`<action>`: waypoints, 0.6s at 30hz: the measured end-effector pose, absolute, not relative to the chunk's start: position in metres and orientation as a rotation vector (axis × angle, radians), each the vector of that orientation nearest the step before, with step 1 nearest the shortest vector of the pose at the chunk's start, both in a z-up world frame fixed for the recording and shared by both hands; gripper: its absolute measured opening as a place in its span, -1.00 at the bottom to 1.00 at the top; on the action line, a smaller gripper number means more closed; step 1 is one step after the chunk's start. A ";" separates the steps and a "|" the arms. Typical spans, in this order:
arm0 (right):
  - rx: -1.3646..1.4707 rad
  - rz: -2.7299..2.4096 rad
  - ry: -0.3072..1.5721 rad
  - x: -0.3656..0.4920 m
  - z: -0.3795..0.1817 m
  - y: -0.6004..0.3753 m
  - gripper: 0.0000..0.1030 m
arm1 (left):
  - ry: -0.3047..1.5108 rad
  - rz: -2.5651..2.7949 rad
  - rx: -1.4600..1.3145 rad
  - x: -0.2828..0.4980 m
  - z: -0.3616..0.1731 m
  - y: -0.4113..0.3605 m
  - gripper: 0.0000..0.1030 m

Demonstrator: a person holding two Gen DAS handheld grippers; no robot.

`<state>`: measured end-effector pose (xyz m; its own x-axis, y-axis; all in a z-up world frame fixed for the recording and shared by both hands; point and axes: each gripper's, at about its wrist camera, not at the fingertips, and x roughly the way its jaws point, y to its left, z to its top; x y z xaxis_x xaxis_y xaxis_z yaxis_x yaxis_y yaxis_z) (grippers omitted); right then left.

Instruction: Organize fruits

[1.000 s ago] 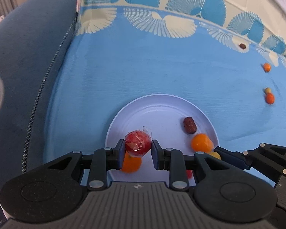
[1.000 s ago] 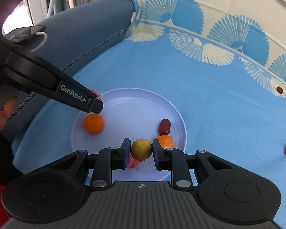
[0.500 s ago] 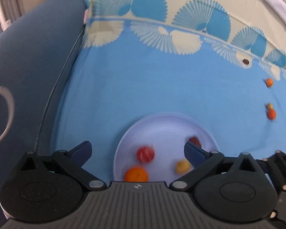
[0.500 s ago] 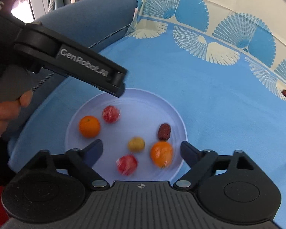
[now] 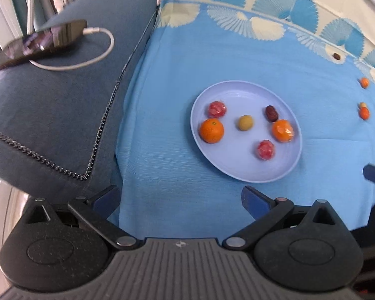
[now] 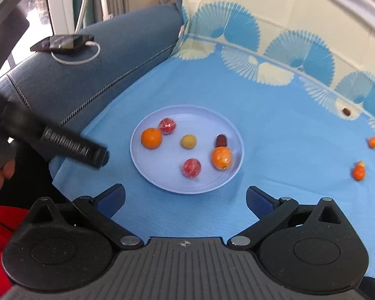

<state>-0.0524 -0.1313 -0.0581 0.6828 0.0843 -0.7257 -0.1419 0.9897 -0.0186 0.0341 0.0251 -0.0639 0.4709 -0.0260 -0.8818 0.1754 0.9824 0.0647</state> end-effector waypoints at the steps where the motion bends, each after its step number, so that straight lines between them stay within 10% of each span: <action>1: -0.076 0.116 0.796 -0.058 -0.054 -0.131 0.99 | 1.060 -0.132 0.159 0.027 -0.060 0.024 0.99; 18: -0.105 0.079 0.686 -0.110 -0.031 -0.123 0.99 | 0.972 -0.177 0.190 -0.023 -0.034 0.014 0.99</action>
